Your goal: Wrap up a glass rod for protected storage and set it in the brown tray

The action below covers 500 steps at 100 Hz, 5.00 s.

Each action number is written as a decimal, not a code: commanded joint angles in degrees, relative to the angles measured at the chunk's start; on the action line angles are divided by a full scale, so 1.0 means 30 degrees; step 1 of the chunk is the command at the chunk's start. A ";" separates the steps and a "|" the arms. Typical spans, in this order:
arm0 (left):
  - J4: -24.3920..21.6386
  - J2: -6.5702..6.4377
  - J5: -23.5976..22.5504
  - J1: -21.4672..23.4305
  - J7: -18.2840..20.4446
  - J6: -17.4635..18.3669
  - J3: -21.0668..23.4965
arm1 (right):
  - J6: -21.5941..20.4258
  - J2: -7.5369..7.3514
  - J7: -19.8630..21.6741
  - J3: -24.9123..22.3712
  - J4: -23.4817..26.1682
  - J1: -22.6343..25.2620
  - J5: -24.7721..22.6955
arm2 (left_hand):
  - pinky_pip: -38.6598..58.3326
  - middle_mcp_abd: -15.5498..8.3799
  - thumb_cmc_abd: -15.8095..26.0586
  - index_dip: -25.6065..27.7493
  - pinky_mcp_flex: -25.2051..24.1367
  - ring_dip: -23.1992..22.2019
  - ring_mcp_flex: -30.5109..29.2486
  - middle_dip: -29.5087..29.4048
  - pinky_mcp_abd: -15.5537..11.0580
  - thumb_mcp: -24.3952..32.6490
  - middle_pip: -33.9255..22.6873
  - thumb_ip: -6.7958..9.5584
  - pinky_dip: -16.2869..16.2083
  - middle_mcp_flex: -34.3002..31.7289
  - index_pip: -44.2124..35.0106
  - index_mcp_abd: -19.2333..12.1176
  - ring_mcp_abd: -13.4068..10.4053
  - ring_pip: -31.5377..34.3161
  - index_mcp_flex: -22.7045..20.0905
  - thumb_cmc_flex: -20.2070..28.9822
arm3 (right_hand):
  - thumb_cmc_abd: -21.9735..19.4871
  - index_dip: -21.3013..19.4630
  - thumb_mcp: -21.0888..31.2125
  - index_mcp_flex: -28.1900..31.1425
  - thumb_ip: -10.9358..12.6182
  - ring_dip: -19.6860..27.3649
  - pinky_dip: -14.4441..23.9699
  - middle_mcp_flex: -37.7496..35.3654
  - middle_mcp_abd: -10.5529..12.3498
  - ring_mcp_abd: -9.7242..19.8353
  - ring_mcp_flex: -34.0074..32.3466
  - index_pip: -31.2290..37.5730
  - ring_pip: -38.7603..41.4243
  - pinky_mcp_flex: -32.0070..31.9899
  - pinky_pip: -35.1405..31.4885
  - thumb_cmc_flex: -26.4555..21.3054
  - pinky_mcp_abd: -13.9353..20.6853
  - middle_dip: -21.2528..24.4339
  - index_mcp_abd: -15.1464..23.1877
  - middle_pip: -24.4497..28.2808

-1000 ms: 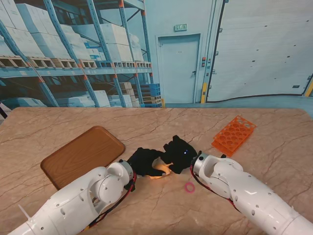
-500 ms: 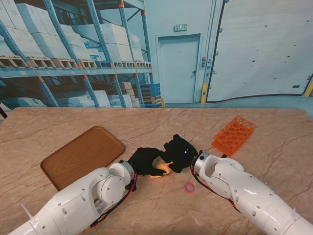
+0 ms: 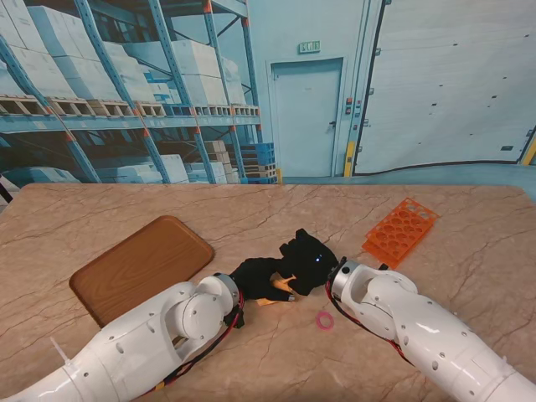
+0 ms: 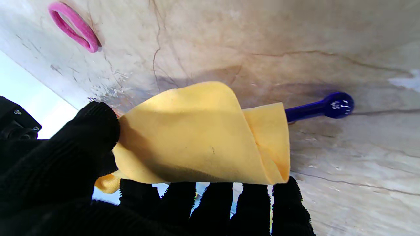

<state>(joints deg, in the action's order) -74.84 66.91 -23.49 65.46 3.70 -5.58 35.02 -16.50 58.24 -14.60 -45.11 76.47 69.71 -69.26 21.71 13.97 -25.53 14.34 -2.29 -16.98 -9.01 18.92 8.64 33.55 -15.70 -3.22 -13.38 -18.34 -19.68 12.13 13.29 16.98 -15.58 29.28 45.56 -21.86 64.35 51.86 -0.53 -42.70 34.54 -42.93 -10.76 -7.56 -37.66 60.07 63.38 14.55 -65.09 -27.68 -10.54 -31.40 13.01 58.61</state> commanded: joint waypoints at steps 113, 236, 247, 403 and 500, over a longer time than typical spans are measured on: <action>0.0568 0.1328 0.4069 0.0886 -0.1183 0.1277 0.0768 | 0.0058 0.0161 0.0223 -0.0499 0.0689 0.0380 0.0044 | 1.0671 -0.1716 -0.0109 0.2813 0.3275 -0.1456 -0.8439 0.3228 0.1070 0.4203 -0.3113 -0.1473 -0.4625 -1.1393 -0.7864 -0.2650 0.0192 0.4868 -0.5480 0.6967 | -0.0185 -0.0281 0.0922 0.0394 -0.0270 -0.0365 -0.0060 -0.0434 -0.0418 0.0121 -0.0560 0.0603 0.0493 -0.0316 -0.0272 -0.1029 -0.0512 -0.0239 0.0528 0.0534; -0.0638 0.1551 0.5946 0.1781 -0.1445 0.0601 0.1539 | -0.0088 0.0000 0.0733 -0.2380 0.2058 0.2033 -0.0692 | 3.2754 -0.2453 0.3329 0.6798 2.2314 -1.4290 -2.0382 1.3012 -0.4979 -0.3496 -1.5005 -0.1357 -1.2530 -1.3628 -1.3734 -0.4755 -0.2363 2.5527 -0.3784 1.1076 | -0.0528 0.0066 -0.0567 -0.0438 -0.1560 -0.0290 -0.0049 -0.0343 -0.0280 0.0209 -0.0569 0.0294 0.0256 -0.0335 -0.0204 -0.0566 -0.0510 -0.0346 0.0345 0.0221; -0.0605 0.1542 0.5558 0.1832 -0.1711 0.0889 0.1541 | -0.0004 -0.0065 0.0593 -0.2945 0.2254 0.2487 -0.1071 | 3.2752 -0.4038 0.3082 0.5233 2.2357 -1.3766 -2.1207 1.3714 -0.4803 -0.3048 -1.6816 -0.1285 -1.3949 -1.5587 -1.3226 -0.3956 -0.2394 2.6450 -0.4300 0.9616 | -0.0623 0.0060 -0.1011 -0.1657 -0.1799 -0.0172 -0.0056 -0.0086 -0.0270 0.0315 -0.0449 -0.0104 -0.0042 -0.0348 -0.0164 -0.0274 -0.0478 -0.0304 0.0328 -0.0033; -0.1053 0.1438 0.3671 0.2588 -0.3414 0.1733 0.2243 | -0.0129 -0.0072 -0.1892 -0.9475 0.5578 0.8380 -0.3017 | 3.2755 -0.6438 0.5632 0.3011 2.2142 -1.1493 -2.1233 1.5432 -0.1645 -0.7781 -2.0888 -0.0470 -1.5109 -1.9555 -1.2260 -0.4035 -0.2440 2.9240 -0.7190 0.8342 | -0.3313 -0.3451 -0.5504 -0.6981 -0.0547 0.1838 0.0239 0.3540 0.0513 0.1079 0.1248 -0.6430 -0.4803 -0.0830 0.1856 0.1828 -0.0204 0.1334 -0.1786 -0.3556; -0.2050 0.0734 0.0916 0.3949 -0.4548 0.3443 0.4193 | 0.1792 -0.0526 -0.0417 -0.7887 0.4802 0.9410 -0.4541 | 3.2755 -0.6677 0.1727 0.2687 2.2145 -1.1437 -2.1237 1.5406 -0.1830 -0.0291 -2.0601 -0.0691 -1.4563 -1.9556 -1.3229 -0.2842 -0.2494 2.8888 -0.7197 0.6532 | -0.1299 -0.3677 -0.3192 -0.8829 -0.0337 0.2318 -0.0072 0.4935 0.0349 0.1010 0.1590 -0.6022 -0.6184 -0.1108 0.4386 0.1054 -0.0822 0.1815 -0.2569 -0.3981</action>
<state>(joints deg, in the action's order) -80.48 69.10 -20.71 76.78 -9.81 4.65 47.40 -11.03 56.59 -16.73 -69.23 91.10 98.24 -82.92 105.04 -3.05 -19.76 23.07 64.38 -51.57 -70.08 64.68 6.35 29.44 -74.28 -4.61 -56.43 -72.05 -58.29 3.59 3.20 97.51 -36.15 49.08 39.45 -32.28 53.03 27.46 -3.13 -35.92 33.68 -30.39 -9.34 -4.81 -34.83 41.04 44.62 12.38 -52.17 -23.87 -11.52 -25.66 6.47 45.95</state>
